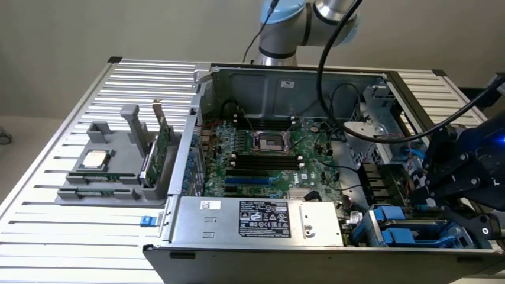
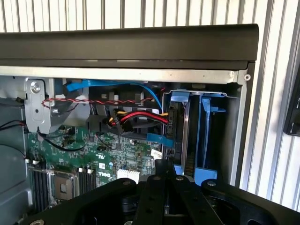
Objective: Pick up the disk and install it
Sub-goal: 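Insert the second disk wire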
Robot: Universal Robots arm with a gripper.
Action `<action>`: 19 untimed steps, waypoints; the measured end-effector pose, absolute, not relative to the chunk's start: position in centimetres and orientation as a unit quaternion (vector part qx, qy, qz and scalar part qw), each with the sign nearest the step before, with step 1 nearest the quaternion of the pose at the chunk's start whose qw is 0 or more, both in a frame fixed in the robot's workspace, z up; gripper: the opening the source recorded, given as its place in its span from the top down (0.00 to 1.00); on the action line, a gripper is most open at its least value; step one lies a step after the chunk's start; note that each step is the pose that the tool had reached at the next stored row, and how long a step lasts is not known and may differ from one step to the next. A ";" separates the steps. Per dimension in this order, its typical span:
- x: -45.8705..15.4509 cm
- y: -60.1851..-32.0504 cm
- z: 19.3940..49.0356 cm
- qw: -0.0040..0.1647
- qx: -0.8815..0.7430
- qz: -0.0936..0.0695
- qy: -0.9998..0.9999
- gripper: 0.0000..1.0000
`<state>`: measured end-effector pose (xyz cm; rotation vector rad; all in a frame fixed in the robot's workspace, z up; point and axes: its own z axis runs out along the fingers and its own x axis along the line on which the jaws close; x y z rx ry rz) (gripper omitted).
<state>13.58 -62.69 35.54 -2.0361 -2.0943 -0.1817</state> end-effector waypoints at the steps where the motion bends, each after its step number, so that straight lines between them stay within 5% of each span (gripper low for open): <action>1: 13.4 -62.7 35.6 0.107 -0.692 -0.062 -0.711 0.89; 19: 12.2 -62.7 35.7 0.107 -0.692 -0.062 -0.712 0.89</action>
